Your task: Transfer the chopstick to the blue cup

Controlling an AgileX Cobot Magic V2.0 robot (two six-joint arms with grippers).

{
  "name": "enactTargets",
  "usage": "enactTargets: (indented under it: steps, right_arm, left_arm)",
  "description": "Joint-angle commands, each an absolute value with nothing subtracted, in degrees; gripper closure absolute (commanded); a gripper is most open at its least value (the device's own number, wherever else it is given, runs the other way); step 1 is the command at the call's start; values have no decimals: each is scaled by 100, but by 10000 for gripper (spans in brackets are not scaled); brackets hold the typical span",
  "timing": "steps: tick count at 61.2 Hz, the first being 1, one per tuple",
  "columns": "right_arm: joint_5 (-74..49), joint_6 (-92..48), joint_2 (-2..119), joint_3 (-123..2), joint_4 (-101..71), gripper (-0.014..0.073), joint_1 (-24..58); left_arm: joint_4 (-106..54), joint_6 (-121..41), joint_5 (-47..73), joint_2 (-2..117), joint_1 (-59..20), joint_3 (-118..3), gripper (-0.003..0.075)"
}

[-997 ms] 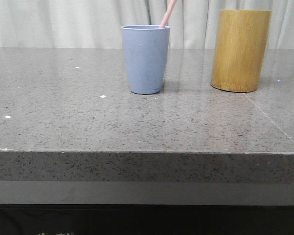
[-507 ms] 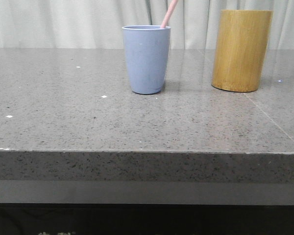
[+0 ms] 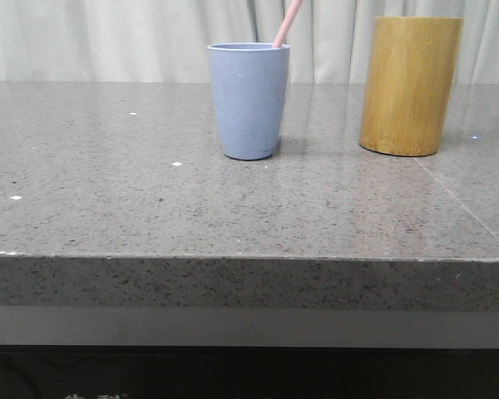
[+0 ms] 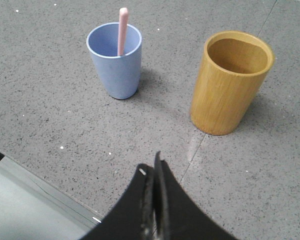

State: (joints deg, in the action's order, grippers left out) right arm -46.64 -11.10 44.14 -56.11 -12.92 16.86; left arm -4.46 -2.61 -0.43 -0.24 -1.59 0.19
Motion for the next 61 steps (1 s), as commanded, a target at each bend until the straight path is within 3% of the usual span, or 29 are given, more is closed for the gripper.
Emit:
enactTargets:
  steps: [1, 45, 52, 61]
  right_arm:
    - [-4311, -1118, 4388, -5733, -1338, 660, 1661]
    - [-4237, -1118, 4388, -5703, -1248, 660, 1661]
    - [-3748, -1118, 4078, -5304, -939, 660, 1419]
    - [-2108, -1118, 3161, -3938, -934, 660, 729]
  left_arm:
    - [-491, -249, -515, -151, -141, 85, 739]
    - [-491, -249, -515, -151, -141, 85, 739]
    - [-491, -249, -515, -151, -141, 85, 739]
    - [-491, -249, -515, -151, -141, 85, 739]
